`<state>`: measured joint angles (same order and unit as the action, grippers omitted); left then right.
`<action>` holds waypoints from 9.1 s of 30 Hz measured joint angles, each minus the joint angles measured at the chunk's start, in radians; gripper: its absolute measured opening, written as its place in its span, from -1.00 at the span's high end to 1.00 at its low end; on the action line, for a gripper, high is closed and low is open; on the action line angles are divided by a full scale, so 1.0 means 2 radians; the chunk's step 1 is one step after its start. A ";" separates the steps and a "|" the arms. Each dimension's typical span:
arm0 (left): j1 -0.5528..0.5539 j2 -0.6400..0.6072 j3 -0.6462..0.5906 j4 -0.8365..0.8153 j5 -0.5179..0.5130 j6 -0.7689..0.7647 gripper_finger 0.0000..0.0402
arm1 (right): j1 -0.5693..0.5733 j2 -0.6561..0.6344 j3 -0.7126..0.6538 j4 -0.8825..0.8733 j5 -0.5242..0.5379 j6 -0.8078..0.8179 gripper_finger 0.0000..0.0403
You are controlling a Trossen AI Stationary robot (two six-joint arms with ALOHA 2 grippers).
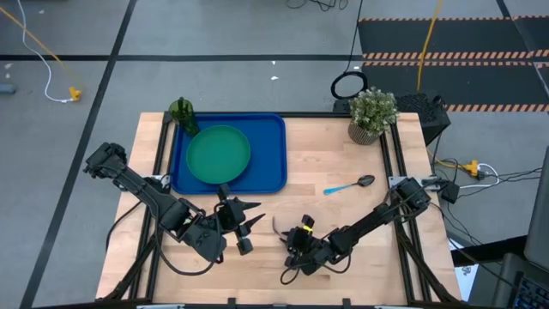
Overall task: Pick and place plate/cup/fork/spoon on tray
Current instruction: Put the blue fork on the blue serving tray to the right of the green plate
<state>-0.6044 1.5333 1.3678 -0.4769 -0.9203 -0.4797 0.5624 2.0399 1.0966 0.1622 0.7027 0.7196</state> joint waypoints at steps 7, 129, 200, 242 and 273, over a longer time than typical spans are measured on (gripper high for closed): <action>0.000 0.000 0.000 0.000 0.000 0.002 0.28 | -0.001 -0.027 0.003 -0.011 -0.021 -0.010 0.33; 0.012 0.006 -0.098 0.018 0.056 0.082 -0.12 | -0.008 -0.229 0.003 -0.170 0.080 -0.470 1.00; 0.035 0.055 -0.098 0.095 0.183 0.790 0.98 | -0.101 -0.248 0.013 -0.169 -0.356 -0.173 0.02; 0.016 0.054 -0.097 0.094 -0.135 0.552 -0.39 | -0.072 -0.247 0.010 -0.211 -0.185 -0.125 0.98; -0.016 -0.134 -0.097 -0.176 -0.245 0.028 0.14 | -0.210 -0.207 -0.103 0.189 -0.091 0.137 0.99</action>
<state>-0.6365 1.2648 1.1732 -0.8299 -1.4109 -0.4233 0.1418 1.6260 0.8913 0.5396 0.5209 0.9936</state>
